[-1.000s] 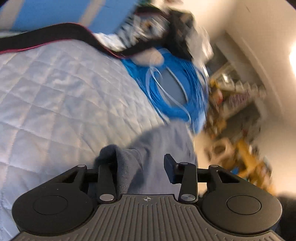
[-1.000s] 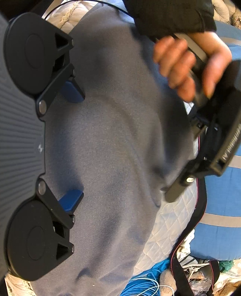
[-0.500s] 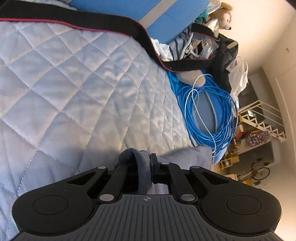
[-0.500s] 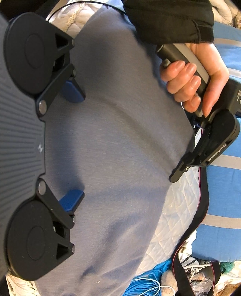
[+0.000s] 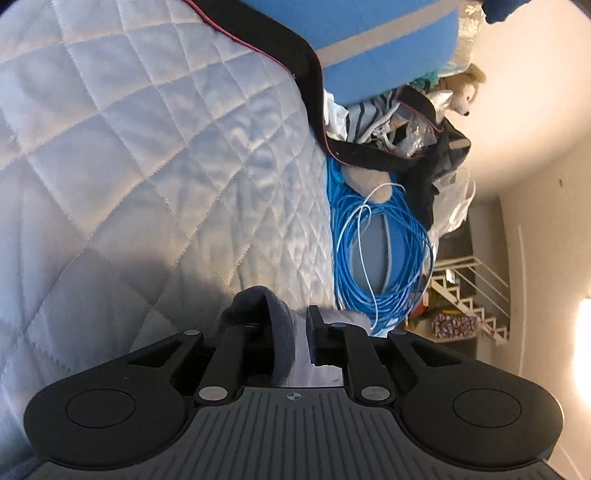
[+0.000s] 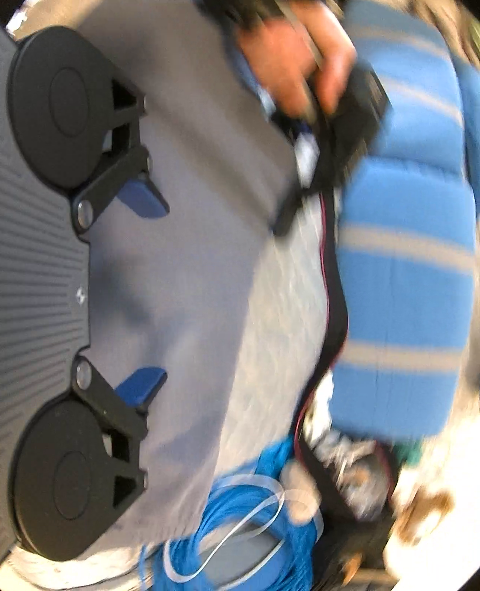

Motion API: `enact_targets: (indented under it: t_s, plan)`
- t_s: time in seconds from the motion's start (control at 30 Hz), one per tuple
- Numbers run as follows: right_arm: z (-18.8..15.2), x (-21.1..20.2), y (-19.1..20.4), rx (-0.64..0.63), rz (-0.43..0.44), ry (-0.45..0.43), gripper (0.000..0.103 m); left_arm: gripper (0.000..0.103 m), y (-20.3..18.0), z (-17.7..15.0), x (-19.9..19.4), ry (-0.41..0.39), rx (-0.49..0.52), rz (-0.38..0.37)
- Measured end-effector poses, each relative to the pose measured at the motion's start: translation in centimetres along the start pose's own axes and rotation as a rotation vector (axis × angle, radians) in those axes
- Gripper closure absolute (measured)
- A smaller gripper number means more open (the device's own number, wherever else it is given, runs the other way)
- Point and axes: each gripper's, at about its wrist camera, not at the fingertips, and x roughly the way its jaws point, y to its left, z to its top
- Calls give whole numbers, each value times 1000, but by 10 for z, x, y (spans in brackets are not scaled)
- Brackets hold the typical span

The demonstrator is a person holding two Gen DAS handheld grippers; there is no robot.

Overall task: Fold clothes
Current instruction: 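Grasp the sweatpants edge with the left gripper and lift it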

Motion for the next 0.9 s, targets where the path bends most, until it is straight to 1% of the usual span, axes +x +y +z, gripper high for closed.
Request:
enact_targets:
  t_s: [0.03, 0.07, 0.1, 0.2, 0.37, 0.43, 0.5, 0.57, 0.63, 0.67, 0.7, 0.73, 0.77, 0.8, 0.87, 0.9]
  plan:
    - [2, 4, -11, 22, -21, -14, 25, 90, 1, -1, 0, -7, -12, 1]
    - [5, 7, -21, 45, -41, -27, 32, 90, 1, -1, 0, -14, -27, 4]
    - [7, 9, -35, 78, -63, -38, 35, 90, 2, -2, 0, -21, -42, 4]
    - [13, 13, -87, 210, -131, -60, 35, 91, 4, -4, -2, -36, -53, 19]
    - [21, 18, -172, 441, -236, -85, 33, 90, 6, -5, -7, -54, -71, 22]
    - [16, 22, -197, 537, -222, -55, 33, 90, 7, -5, -9, -58, -72, 23]
    - [11, 28, -214, 624, -174, -27, 33, 90, 7, -5, -10, -60, -75, 24]
    - [8, 33, -222, 669, -127, -11, 34, 91, 7, -5, -10, -67, -74, 30]
    - [9, 36, -221, 667, -120, 0, 34, 91, 5, -8, -11, -78, -75, 42]
    - [9, 38, -221, 668, -113, 7, 41, 91, 5, -9, -12, -84, -78, 46]
    - [9, 41, -222, 677, -99, 16, 56, 91, 4, -10, -12, -90, -84, 49]
    - [9, 44, -222, 686, -84, 25, 62, 92, 3, -10, -12, -95, -81, 54]
    - [10, 46, -222, 692, -81, 31, 72, 92, 2, -10, -11, -99, -79, 60]
    - [10, 46, -221, 695, -89, 34, 76, 92, 2, -11, -11, -103, -77, 69]
    - [10, 47, -219, 701, -104, 41, 90, 100, 0, -12, -11, -120, -58, 108]
    - [10, 47, -219, 703, -122, 46, 94, 100, -2, -12, -11, -127, -47, 130]
